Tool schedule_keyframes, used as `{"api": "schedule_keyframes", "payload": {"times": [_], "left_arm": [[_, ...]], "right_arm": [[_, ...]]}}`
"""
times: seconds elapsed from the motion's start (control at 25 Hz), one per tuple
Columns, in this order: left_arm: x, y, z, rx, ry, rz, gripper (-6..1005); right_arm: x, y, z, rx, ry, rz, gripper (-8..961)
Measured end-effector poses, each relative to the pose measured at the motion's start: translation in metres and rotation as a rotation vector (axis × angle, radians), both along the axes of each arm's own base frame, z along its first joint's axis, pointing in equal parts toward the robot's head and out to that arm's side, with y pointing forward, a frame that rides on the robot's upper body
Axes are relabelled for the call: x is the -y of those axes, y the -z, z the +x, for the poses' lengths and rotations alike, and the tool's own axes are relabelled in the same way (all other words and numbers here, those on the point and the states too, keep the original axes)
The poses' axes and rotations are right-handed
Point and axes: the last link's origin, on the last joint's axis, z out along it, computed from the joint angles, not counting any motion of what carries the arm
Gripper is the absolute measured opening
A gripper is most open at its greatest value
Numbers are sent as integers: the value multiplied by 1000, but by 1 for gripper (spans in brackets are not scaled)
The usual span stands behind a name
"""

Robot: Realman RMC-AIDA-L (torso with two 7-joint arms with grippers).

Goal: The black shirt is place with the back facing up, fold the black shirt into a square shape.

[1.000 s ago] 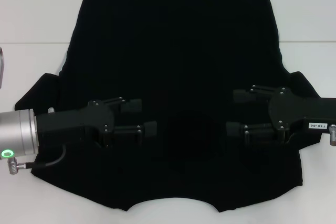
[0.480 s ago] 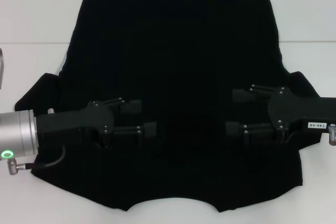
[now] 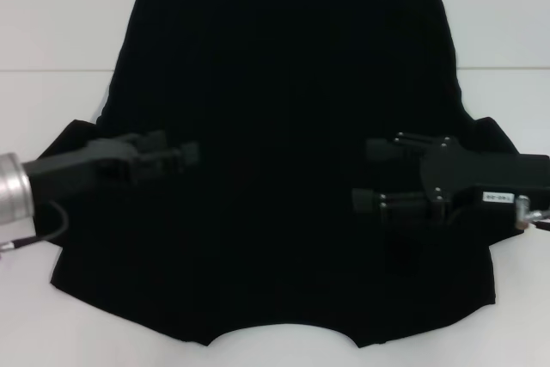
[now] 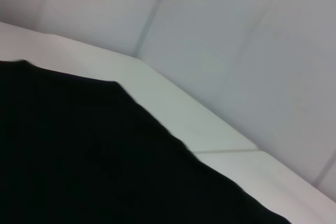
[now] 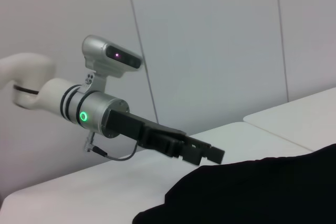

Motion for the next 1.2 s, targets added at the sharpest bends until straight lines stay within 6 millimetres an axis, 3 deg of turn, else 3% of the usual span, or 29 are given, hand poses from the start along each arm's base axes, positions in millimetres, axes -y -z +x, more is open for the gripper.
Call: {"api": "schedule_keyframes", "payload": {"times": [0.24,0.64,1.2], "left_arm": [[-8,-28,-27,-39,-186,89,859],[-20,-57,-62,-151,-514,152,859],[-33,-53,-80,-222,-670,215,860]], "right_arm": [[-7,11,-10,-8,32,-1,940],[-15,14,-24,-42,22,12,940],[-16,13,-26,-57,25,19,940]]}}
